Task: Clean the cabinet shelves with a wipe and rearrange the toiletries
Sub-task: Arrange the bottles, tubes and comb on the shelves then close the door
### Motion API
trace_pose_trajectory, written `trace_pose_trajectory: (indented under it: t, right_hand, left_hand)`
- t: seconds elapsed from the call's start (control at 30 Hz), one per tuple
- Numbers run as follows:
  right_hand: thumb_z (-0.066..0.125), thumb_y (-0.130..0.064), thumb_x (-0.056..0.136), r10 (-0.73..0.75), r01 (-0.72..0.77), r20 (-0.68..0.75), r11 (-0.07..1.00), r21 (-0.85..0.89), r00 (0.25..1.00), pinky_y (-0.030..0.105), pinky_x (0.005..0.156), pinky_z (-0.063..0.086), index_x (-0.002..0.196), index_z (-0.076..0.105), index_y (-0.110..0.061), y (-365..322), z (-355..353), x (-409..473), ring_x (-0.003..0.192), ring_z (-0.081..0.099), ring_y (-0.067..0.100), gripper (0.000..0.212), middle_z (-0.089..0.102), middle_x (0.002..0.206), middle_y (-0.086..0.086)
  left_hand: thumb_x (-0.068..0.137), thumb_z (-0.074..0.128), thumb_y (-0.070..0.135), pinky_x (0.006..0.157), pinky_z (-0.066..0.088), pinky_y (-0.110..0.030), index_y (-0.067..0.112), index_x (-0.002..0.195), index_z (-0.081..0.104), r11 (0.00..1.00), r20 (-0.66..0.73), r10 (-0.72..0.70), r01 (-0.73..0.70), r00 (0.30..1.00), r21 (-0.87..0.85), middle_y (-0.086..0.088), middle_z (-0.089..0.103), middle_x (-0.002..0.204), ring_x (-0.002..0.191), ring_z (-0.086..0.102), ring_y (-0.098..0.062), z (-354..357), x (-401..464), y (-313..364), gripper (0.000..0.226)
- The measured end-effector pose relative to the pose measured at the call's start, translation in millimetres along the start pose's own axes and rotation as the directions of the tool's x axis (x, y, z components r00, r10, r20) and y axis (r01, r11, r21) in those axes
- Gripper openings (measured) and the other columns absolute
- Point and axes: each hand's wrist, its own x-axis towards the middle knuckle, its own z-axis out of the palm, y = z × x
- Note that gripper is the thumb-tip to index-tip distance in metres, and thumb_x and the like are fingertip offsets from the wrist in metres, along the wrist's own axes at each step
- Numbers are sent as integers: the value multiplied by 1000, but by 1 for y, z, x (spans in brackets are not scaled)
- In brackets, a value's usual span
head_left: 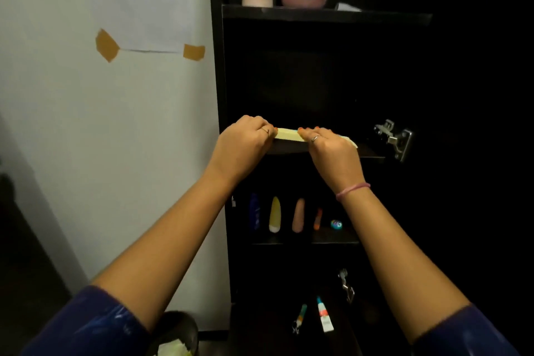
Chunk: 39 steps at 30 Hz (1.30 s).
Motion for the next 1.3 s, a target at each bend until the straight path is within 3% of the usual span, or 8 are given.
trace_pose_trajectory:
  t: [0.23,0.47,0.67,0.8,0.9,1.03,1.17,1.3]
  right_hand:
    - [55,-6,86,170,-141,242,981,-131,955,33,53,44,96,69,-15,15,44,24,69,64,28,19,65,78,6]
    - [57,-48,87,185,-303,443,929,211,877,39,89,53,118,64,-19,29,63,30,103,63,22,43,69,111,5]
    - [48,-44,94,107,-206,321,933,296,941,33,116,15,125,58,-11,29,76,10,131,44,17,47,58,132,6]
    - [51,-33,95,120,-219,266,899,380,957,31,117,13,128,56,-9,26,72,7,133,43,16,42,56,134,6]
    - [57,-16,92,262,-252,67,776,579,963,27,112,31,118,63,-5,19,57,-11,123,53,16,29,64,123,7]
    - [56,-10,91,463,-259,-161,714,651,872,17,92,45,105,69,-5,8,44,-73,102,62,7,20,67,105,-1]
    - [56,-8,90,655,-478,21,529,701,756,22,88,49,100,70,-5,-5,57,-163,97,65,10,17,69,100,3]
    - [57,-10,92,790,-783,324,291,549,521,11,83,47,103,70,-15,-7,86,-242,96,64,5,18,70,100,-1]
  left_hand:
    - [88,55,12,57,43,-36,9,95,66,957,251,-290,284,924,62,-9,60,90,82,56,-26,59,29,-9,13]
    - [89,59,18,84,53,-42,11,113,66,878,396,-413,474,820,-66,-14,66,106,94,62,-29,67,26,-25,25]
    - [95,49,27,96,43,-35,7,124,57,854,501,-387,505,774,-120,-14,58,127,114,54,-27,63,9,-22,37]
    - [95,48,28,111,29,-34,7,135,45,838,417,-418,520,807,-166,-10,42,145,134,36,-24,63,-5,-12,45]
    - [93,53,25,105,30,-23,8,129,53,835,227,-425,477,876,-276,-7,52,135,126,43,-21,57,-25,10,40]
    - [89,57,17,93,36,-15,7,109,66,843,94,-334,342,938,-415,-7,64,107,101,55,-18,62,-68,54,24]
    - [88,57,15,88,39,-16,8,103,68,758,257,-322,411,911,-506,-5,64,97,91,57,-17,97,-121,101,20]
    - [87,59,14,83,42,-15,11,103,68,581,554,-358,644,751,-497,-2,64,92,86,59,-9,144,-175,137,18]
